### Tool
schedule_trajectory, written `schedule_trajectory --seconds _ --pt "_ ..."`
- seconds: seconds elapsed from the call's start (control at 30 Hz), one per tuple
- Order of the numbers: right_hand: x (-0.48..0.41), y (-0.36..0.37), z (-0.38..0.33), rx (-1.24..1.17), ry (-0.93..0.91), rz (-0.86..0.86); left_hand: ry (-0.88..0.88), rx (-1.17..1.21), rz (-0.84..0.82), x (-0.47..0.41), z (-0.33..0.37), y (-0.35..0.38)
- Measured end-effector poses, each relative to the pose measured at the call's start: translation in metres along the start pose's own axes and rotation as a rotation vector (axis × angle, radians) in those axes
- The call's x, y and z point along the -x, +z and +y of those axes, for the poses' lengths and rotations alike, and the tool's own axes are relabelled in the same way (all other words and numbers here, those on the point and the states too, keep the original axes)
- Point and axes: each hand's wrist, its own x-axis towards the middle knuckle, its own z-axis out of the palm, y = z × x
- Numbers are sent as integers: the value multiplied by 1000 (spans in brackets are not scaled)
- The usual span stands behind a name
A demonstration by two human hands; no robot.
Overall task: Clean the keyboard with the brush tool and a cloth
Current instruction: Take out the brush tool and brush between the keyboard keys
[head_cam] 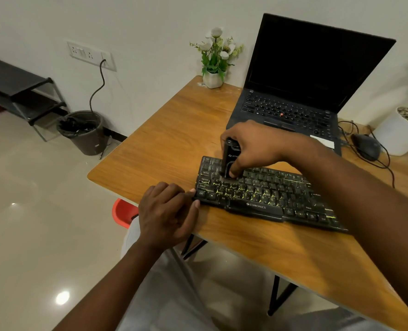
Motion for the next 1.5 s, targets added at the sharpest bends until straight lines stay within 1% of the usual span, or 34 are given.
schedule_trajectory --seconds 0.07,0.37,0.43,0.57,0.7,0.87,1.0,1.07,1.17,1.33,1.4,1.5 --pt "-1 1 -2 2 -9 10 -3 -2 6 0 0 1" --pt "-24 27 -38 -152 -110 208 39 12 -10 2 -4 3" --pt "-25 26 -36 -142 -108 199 46 17 -14 2 -4 2" --pt "-15 15 -20 -89 -60 95 48 7 -29 2 -6 1" --pt "-3 5 -6 -33 -12 46 48 3 -29 2 -6 2" --pt "-3 9 -17 -68 -36 77 39 8 -36 3 -6 2" --pt "-14 19 -34 -105 -90 168 30 6 -43 3 -5 1" --pt "-19 20 -37 -106 -106 185 38 4 -43 2 -5 2" --pt "-21 16 -33 -86 -99 158 42 1 -39 2 -5 2" --pt "-12 4 -10 -33 -38 79 54 -17 -39 1 -6 2" --pt "-10 2 -7 -24 -34 79 56 -21 -34 0 -5 2" --pt "-16 6 -14 -89 -60 119 48 -23 -35 1 -4 2"
